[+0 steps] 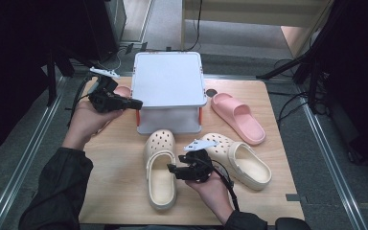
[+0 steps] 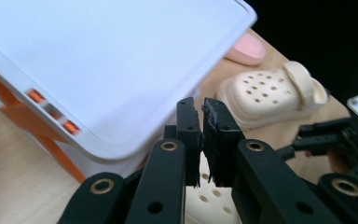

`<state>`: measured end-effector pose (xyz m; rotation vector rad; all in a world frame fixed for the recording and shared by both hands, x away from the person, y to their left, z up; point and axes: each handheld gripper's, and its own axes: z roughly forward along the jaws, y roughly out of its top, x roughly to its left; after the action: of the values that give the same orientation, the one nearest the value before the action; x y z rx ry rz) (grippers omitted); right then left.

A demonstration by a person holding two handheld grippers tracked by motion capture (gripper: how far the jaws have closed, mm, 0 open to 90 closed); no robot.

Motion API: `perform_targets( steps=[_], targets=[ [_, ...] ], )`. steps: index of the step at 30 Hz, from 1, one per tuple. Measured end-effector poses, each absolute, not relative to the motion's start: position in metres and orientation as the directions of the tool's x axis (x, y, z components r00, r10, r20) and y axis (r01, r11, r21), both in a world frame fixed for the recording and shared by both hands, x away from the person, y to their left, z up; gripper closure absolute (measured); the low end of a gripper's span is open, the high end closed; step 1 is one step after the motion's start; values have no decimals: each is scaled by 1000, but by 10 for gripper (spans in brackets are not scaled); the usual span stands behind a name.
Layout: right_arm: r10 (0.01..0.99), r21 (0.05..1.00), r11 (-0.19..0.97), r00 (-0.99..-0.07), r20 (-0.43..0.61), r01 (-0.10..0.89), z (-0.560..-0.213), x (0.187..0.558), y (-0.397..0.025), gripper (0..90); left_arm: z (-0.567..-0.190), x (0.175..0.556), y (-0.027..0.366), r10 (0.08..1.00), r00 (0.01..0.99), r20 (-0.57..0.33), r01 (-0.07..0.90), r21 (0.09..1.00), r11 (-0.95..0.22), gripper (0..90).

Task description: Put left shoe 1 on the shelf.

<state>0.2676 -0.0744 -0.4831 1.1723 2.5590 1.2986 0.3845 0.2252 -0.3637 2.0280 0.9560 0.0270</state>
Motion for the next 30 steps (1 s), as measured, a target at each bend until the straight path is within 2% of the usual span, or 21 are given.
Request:
perform_targets(
  steps=[5, 11, 16, 21, 23, 26, 30],
  targets=[
    [657, 699, 344, -693, 298, 627, -486, 265, -74, 447, -368, 394, 226, 642, 706, -298, 608, 719, -336, 864],
    [679, 686, 370, -686, 261, 627, -494, 267, -69, 463, -380, 403, 224, 647, 704, -293, 610, 715, -341, 869],
    [667, 674, 410, -706, 238, 614, -499, 269, -61, 547, -381, 404, 227, 647, 707, -286, 601, 725, -336, 872],
    [667, 666, 431, -712, 219, 609, -500, 271, -56, 577, -382, 403, 231, 664, 694, -278, 604, 728, -326, 864],
    [664, 658, 420, -706, 246, 625, -500, 273, -58, 605, -384, 403, 233, 658, 694, -291, 605, 732, -314, 864],
    [662, 659, 436, -714, 226, 613, -499, 274, -58, 646, -384, 403, 233, 660, 694, -289, 604, 733, -314, 864],
    [666, 648, 426, -704, 248, 631, -497, 277, -60, 703, -382, 401, 231, 669, 697, -256, 592, 733, -336, 861]
  ],
)
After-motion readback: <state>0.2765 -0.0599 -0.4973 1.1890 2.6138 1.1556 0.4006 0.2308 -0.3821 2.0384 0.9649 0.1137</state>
